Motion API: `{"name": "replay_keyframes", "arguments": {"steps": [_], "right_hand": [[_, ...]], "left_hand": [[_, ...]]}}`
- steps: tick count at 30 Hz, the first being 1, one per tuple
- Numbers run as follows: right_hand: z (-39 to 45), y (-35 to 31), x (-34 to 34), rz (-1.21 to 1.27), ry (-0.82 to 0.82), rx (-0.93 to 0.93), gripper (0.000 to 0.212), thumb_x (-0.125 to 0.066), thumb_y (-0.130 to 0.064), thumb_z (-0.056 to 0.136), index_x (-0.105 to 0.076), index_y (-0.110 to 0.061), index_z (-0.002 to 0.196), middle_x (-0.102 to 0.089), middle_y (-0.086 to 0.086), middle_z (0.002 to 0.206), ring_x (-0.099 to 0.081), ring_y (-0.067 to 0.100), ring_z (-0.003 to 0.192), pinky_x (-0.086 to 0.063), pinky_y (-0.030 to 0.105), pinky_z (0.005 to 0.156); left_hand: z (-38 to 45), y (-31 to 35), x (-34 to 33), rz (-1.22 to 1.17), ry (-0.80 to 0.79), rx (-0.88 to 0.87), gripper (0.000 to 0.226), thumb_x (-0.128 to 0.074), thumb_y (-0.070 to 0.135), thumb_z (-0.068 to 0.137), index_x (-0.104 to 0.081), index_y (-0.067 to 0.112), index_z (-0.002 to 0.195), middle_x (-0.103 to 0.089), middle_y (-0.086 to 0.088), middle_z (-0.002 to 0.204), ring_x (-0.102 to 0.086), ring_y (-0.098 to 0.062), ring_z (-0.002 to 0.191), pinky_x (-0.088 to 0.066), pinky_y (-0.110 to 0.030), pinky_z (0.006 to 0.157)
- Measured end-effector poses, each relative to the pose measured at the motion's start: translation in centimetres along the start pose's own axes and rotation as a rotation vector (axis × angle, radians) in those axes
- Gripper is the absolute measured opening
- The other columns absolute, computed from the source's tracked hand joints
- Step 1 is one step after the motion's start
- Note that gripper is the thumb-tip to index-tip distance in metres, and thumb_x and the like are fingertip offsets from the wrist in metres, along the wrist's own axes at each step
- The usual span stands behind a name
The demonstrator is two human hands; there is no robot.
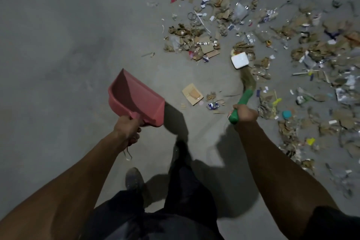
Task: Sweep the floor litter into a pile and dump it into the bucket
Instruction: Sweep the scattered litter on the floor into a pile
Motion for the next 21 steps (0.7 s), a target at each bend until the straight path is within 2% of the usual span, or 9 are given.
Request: {"name": "replay_keyframes", "arguments": {"steps": [2,4,6,8,10,12,17,19,21], "right_hand": [[0.0,0.6,0.4,-0.047,0.011,0.023,0.026,-0.076,-0.011,0.066,-0.063,0.002,0.083,-0.066,0.019,0.085,-0.062,0.03,0.063,-0.05,0.035,0.056],[-1.8,1.5,0.4,-0.119,-0.006,0.066,0.028,-0.076,-0.021,0.06,-0.064,-0.003,0.078,-0.067,0.019,0.079,-0.065,0.034,0.069,-0.054,0.043,0.064],[-4.9,2.7,0.1,-0.167,-0.09,0.134,0.018,-0.073,-0.011,0.071,-0.062,-0.004,0.083,-0.061,0.016,0.073,-0.062,0.033,0.064,-0.052,0.04,0.06],[-7.6,4.9,-0.4,-0.247,-0.186,0.15,0.022,-0.068,-0.006,0.08,-0.058,-0.007,0.1,-0.062,0.011,0.076,-0.064,0.031,0.062,-0.052,0.033,0.053],[-10.2,7.4,-1.2,-0.338,-0.27,0.126,0.032,-0.067,-0.01,0.077,-0.051,-0.02,0.103,-0.064,0.009,0.077,-0.063,0.026,0.056,-0.054,0.034,0.052],[-12.4,9.2,-1.8,-0.423,-0.348,0.095,0.036,-0.065,-0.017,0.069,-0.047,-0.03,0.097,-0.067,0.013,0.08,-0.061,0.026,0.054,-0.057,0.042,0.056],[-14.6,11.3,-2.5,-0.437,-0.56,-0.027,0.022,-0.064,-0.001,0.076,-0.052,-0.018,0.082,-0.059,0.017,0.074,-0.052,0.022,0.044,-0.043,0.028,0.044],[-13.9,11.6,-2.1,-0.392,-0.555,-0.08,0.015,-0.064,0.003,0.078,-0.054,-0.008,0.078,-0.053,0.015,0.065,-0.048,0.019,0.037,-0.038,0.023,0.039],[-12.4,11.1,-0.9,-0.315,-0.51,-0.152,0.019,-0.06,0.008,0.082,-0.053,-0.004,0.068,-0.047,0.013,0.056,-0.044,0.016,0.03,-0.034,0.018,0.034]], "left_hand": [[-0.2,0.5,-0.7,0.009,0.004,-0.013,0.007,-0.061,0.006,0.088,-0.057,0.001,0.09,-0.042,-0.01,0.068,-0.03,-0.012,0.035,-0.023,-0.015,0.032],[-0.5,0.7,-1.1,0.012,0.017,-0.023,0.01,-0.063,0.007,0.088,-0.056,0.001,0.092,-0.041,-0.01,0.069,-0.029,-0.013,0.037,-0.022,-0.015,0.032],[-0.7,0.7,-1.2,0.007,0.036,-0.026,0.011,-0.061,0.007,0.088,-0.056,0.001,0.094,-0.041,-0.01,0.069,-0.029,-0.013,0.038,-0.022,-0.014,0.033],[-0.9,0.6,-1.1,0.011,0.052,-0.028,0.01,-0.06,0.007,0.089,-0.056,0.0,0.096,-0.041,-0.011,0.069,-0.029,-0.014,0.04,-0.022,-0.013,0.033],[-1.2,0.3,-0.7,0.024,0.069,-0.027,0.008,-0.058,0.007,0.09,-0.055,0.001,0.094,-0.042,-0.011,0.069,-0.03,-0.015,0.043,-0.022,-0.013,0.032],[-1.4,-0.1,-0.3,0.031,0.081,-0.026,0.006,-0.057,0.005,0.09,-0.053,0.002,0.086,-0.042,-0.011,0.069,-0.031,-0.016,0.045,-0.022,-0.012,0.031],[-1.7,-2.0,0.4,0.031,0.102,0.017,0.009,-0.058,0.002,0.089,-0.052,0.003,0.082,-0.041,-0.011,0.069,-0.032,-0.016,0.046,-0.023,-0.012,0.031],[-1.8,-2.7,0.4,0.027,0.095,0.022,0.012,-0.056,0.001,0.089,-0.051,0.003,0.078,-0.041,-0.01,0.067,-0.031,-0.015,0.045,-0.022,-0.011,0.032],[-1.8,-3.5,0.2,0.008,0.074,0.028,0.015,-0.054,0.003,0.091,-0.051,0.003,0.076,-0.039,-0.009,0.064,-0.03,-0.013,0.04,-0.021,-0.011,0.033]]}}
Point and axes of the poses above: each hand's wrist, its own z-axis towards the middle knuckle, its own x-axis out of the back of the hand, y = z × x, the point moved 4 cm from there along z, towards the middle knuckle
